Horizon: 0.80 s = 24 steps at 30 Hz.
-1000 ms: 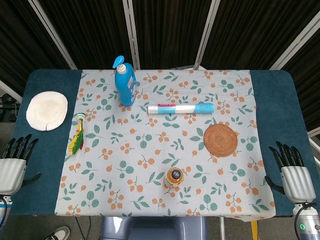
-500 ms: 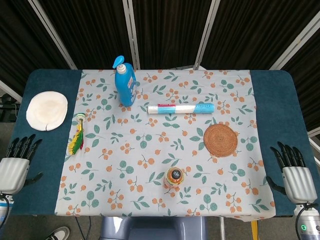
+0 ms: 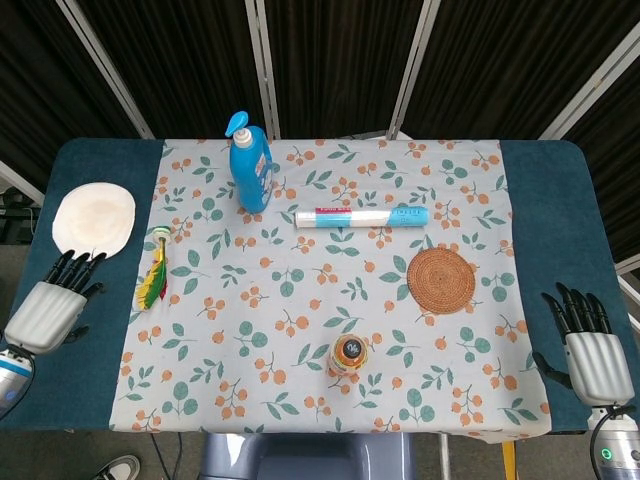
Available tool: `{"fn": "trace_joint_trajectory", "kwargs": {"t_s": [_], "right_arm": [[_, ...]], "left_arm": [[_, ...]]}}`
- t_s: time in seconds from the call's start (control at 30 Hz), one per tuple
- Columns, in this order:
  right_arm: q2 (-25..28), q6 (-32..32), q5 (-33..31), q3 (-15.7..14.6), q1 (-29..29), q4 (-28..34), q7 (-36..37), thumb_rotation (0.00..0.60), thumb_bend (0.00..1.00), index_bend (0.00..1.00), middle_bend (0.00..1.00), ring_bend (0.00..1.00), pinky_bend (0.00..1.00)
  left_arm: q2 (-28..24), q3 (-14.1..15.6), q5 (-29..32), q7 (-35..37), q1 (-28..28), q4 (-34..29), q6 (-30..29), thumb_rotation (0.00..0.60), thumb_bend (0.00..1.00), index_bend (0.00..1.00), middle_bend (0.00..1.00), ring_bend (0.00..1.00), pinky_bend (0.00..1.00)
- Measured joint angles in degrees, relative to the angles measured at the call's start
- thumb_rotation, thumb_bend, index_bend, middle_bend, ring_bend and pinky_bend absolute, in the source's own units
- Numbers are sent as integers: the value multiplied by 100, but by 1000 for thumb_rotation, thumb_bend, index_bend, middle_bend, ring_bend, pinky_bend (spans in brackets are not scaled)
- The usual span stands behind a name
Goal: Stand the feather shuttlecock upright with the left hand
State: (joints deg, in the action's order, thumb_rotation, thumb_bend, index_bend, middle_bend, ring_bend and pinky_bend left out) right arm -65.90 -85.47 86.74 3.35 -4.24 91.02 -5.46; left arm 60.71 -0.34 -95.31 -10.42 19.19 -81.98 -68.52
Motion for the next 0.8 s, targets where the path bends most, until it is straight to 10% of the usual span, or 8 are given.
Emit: {"fn": "trace_joint_trajectory", "kwargs": {"t_s": [0.8], "right_arm": [[-8,-35,-16,25,12,-7,39,600,154,112,0,0,0]], "left_arm": [[1480,359,-858,494,1056,2423,657,600,180,391,0,0,0]]}}
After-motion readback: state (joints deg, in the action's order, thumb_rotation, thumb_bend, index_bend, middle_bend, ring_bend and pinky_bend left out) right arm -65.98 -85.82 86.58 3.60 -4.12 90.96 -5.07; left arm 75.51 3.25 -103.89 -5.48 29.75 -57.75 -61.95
